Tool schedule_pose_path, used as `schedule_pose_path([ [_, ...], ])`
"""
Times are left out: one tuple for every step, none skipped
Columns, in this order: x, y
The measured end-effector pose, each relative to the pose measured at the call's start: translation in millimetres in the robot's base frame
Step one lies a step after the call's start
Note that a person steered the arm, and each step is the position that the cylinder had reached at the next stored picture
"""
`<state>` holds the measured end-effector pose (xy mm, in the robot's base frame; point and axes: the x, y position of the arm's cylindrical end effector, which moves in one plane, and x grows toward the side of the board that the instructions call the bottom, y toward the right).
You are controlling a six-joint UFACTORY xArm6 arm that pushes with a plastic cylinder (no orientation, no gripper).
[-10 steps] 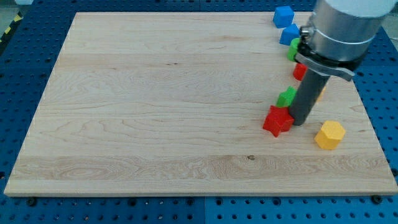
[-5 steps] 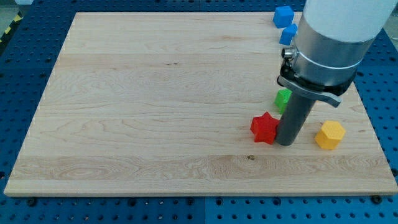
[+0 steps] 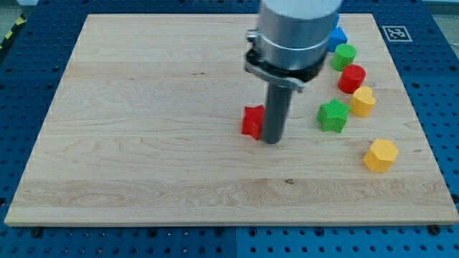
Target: Place the green and the red star in a horizontal line
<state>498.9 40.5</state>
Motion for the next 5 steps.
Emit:
schedule_pose_path([
  [-7, -60],
  [-30, -86],
  [-14, -68],
  [11, -28],
  [-9, 71],
])
